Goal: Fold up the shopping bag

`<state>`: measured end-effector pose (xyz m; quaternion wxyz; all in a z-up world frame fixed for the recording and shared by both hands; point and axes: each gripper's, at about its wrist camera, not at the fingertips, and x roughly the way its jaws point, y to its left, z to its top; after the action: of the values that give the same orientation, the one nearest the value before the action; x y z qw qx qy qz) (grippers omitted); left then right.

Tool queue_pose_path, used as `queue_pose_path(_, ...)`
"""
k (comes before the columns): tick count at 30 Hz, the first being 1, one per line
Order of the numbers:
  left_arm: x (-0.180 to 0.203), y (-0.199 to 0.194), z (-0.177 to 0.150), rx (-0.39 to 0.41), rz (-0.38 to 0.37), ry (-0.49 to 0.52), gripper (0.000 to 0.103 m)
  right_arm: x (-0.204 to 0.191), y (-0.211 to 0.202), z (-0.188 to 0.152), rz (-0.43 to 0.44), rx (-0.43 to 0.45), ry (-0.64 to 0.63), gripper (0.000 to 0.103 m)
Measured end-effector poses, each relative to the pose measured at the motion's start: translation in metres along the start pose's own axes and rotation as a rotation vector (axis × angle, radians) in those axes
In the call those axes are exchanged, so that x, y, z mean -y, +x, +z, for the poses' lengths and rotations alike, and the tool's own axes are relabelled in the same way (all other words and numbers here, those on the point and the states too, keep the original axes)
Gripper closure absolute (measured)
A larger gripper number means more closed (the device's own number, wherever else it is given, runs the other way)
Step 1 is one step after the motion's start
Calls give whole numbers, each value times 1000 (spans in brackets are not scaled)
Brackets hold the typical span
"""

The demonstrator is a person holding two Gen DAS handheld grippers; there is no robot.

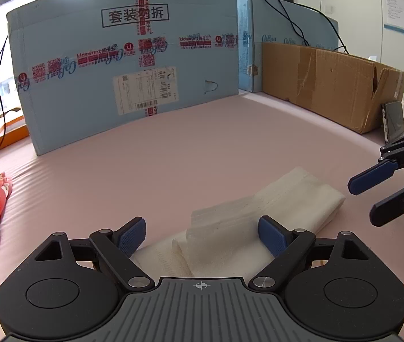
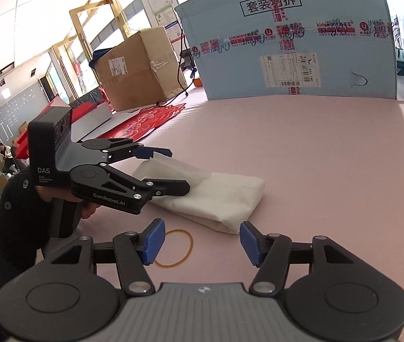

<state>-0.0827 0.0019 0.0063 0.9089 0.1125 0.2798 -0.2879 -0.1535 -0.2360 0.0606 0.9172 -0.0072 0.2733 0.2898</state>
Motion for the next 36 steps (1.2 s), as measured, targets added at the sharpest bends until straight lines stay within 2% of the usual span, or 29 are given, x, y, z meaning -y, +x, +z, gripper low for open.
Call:
queue_pose_path(3, -9, -8, 1, 29, -10, -55, 15, -10, 8, 0, -88, -7, -115, 47)
queue_pose_path(6, -19, -24, -1, 83, 27, -111, 15, -22, 18, -1, -160, -24, -245, 48)
queue_pose_path(10, -37, -47, -7, 133, 127, -181, 15, -34, 28, -4, -224, -44, -373, 51)
queue_pose_path(13, -41, -49, -12, 86, 206, -166, 15, -37, 27, -3, -219, -19, -382, 51)
queue_pose_path(16, -38, -39, -16, 20, 195, -123, 15, -43, 31, -3, -233, -7, -426, 54)
queue_pose_path(17, -38, -36, -17, 6, 191, -121, 15, -45, 33, -3, -231, -7, -445, 63)
queue_pose_path(19, -39, -29, -19, -22, 181, -118, 14, -50, 35, -3, -240, -1, -468, 67)
queue_pose_path(20, -40, -27, -20, -33, 177, -117, 14, -53, 37, -3, -255, 6, -491, 73)
queue_pose_path(24, -41, -26, -20, -34, 169, -124, 14, -58, 35, 1, -254, 44, -493, 85)
queue_pose_path(28, -43, -26, -20, -36, 162, -130, 14, -69, 40, 2, -230, 68, -536, 88)
queue_pose_path(32, -43, -26, -21, -34, 157, -139, 14, -80, 52, -2, -216, 37, -603, 89)
queue_pose_path(36, -47, -34, -22, -9, 150, -166, 14, -82, 59, -3, -225, 9, -613, 89)
